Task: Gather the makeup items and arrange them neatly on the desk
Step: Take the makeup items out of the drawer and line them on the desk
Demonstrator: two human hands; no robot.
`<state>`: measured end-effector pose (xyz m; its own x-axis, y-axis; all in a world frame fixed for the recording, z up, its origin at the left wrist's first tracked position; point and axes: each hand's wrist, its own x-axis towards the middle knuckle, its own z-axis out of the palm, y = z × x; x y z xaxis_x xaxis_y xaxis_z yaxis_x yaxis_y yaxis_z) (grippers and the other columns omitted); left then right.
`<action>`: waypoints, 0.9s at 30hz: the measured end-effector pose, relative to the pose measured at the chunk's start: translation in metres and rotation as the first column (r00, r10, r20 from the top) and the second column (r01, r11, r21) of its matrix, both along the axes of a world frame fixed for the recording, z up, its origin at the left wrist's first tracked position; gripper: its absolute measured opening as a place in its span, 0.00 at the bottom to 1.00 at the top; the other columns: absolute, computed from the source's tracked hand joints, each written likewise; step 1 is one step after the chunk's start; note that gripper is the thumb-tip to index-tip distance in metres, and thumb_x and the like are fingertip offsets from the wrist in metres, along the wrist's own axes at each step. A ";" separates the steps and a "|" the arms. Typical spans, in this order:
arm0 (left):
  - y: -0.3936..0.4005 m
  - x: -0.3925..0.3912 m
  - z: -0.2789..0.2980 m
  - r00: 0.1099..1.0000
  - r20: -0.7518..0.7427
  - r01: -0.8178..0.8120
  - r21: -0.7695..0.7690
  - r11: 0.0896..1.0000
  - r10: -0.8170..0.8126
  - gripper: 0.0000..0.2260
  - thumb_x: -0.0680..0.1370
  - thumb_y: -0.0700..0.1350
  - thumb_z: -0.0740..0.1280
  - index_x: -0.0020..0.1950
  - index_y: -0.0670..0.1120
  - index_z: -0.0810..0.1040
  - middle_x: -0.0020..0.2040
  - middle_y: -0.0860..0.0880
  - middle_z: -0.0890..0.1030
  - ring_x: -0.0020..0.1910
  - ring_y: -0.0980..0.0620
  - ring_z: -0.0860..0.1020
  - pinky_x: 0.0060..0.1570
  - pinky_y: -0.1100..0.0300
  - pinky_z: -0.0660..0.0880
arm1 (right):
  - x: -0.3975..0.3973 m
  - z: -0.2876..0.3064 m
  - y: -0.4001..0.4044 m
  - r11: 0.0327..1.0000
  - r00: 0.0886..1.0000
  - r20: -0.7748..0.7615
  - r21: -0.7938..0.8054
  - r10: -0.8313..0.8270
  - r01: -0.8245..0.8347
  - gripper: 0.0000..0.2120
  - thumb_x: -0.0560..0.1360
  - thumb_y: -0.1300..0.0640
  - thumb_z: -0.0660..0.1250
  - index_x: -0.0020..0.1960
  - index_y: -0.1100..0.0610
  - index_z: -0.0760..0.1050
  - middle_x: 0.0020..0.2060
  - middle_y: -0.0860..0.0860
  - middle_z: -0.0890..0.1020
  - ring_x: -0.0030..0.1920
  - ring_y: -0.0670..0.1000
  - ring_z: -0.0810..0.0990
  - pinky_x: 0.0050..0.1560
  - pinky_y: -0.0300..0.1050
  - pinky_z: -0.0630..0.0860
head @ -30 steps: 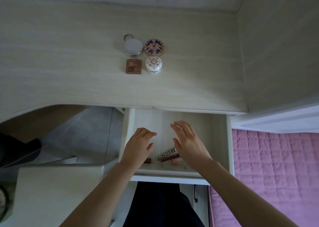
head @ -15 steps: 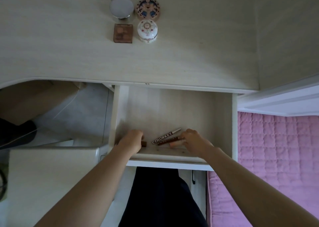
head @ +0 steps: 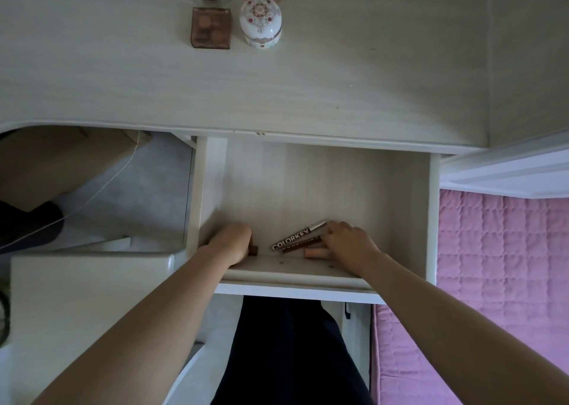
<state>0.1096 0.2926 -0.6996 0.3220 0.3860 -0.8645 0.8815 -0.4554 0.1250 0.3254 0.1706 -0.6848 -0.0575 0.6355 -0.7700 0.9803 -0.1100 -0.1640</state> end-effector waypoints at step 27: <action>-0.022 0.063 -0.002 0.861 0.364 -0.360 -0.060 0.931 0.356 0.10 0.74 0.46 0.68 0.52 0.47 0.71 0.46 0.49 0.78 0.46 0.47 0.77 0.45 0.54 0.75 | 0.014 -0.019 -0.006 0.964 0.941 -0.280 0.127 -0.193 0.235 0.13 0.75 0.53 0.63 0.59 0.49 0.75 0.52 0.48 0.79 0.52 0.51 0.78 0.52 0.49 0.77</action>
<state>0.1731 0.2706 -0.7021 0.4496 0.5427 -0.7095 0.8776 -0.1203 0.4641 0.3394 0.1648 -0.7036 -0.0932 0.7658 -0.6362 0.8560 -0.2648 -0.4441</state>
